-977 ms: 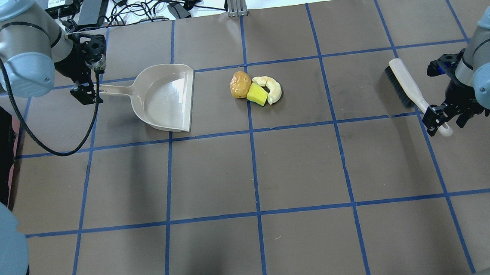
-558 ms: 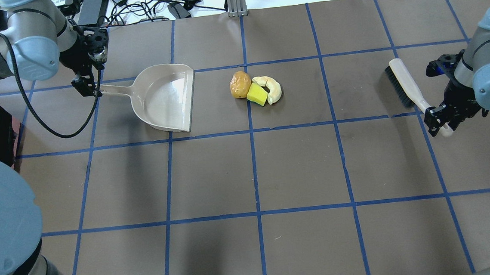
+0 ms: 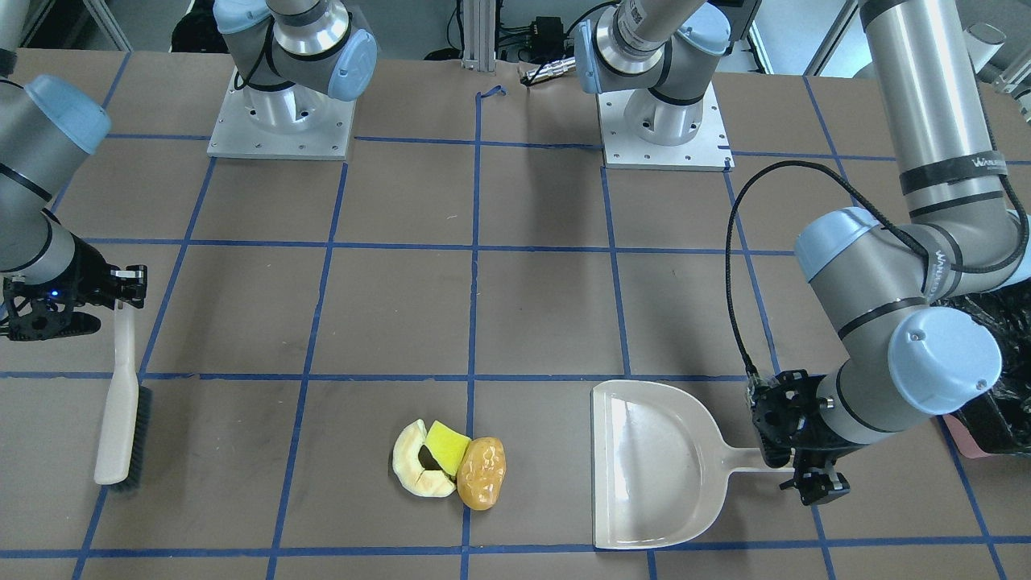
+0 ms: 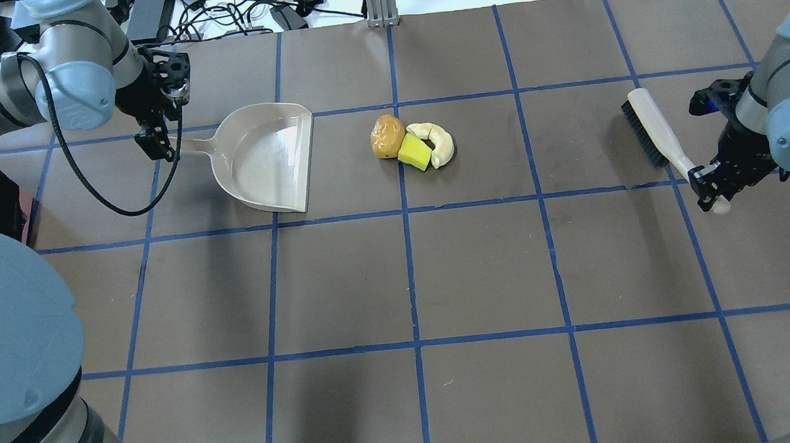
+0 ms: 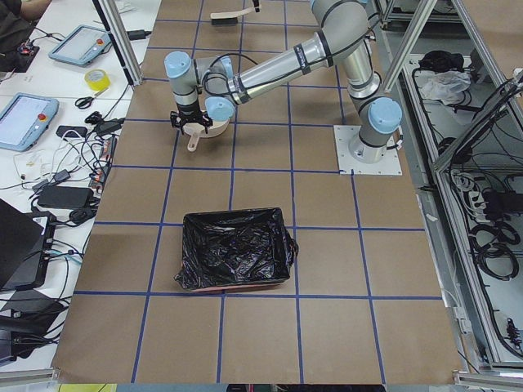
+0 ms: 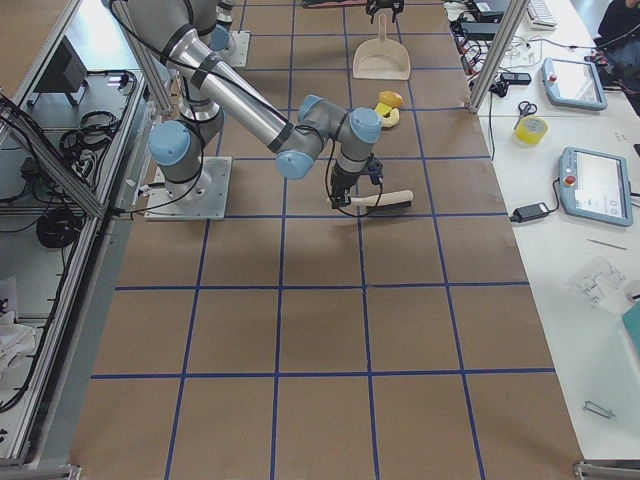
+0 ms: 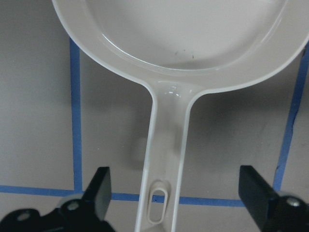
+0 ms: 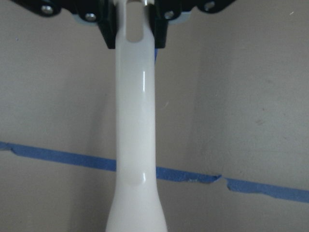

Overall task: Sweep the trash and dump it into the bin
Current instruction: 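Grasp the white dustpan handle with the left gripper while the right grasps the brush handle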

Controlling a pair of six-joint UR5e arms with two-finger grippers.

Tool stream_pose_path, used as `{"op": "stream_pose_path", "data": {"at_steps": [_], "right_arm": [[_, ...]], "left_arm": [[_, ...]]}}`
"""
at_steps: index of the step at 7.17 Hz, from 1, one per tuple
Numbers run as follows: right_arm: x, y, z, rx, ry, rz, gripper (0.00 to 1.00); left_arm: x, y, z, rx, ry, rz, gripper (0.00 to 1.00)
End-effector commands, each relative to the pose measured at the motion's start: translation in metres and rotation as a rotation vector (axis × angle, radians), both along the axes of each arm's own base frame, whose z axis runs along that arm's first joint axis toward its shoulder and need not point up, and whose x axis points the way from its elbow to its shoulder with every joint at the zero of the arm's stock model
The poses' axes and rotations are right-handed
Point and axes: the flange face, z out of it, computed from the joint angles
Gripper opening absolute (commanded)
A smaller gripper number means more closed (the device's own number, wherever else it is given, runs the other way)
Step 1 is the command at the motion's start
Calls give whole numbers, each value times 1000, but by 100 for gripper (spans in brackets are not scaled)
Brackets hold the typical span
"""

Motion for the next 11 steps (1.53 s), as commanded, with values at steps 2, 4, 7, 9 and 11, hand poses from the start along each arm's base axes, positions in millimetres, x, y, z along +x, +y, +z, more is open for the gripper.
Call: {"op": "stream_pose_path", "data": {"at_steps": [2,4,7,9,11], "right_arm": [[50,-16,36,-70,58,-32,0],[107,-30,49,-84,85,-159,0],[194,-41,47,-81,116,-293,0],[259,-42,25,-21,255,-209,0],[300,-64,25,3,298,-234,0]], "left_arm": [[7,2,-11,15,3,4,94],[10,0,-15,19,5,7,94],[10,3,-31,25,8,7,94],[10,4,-31,19,5,3,68],[10,4,-29,17,6,1,44]]}}
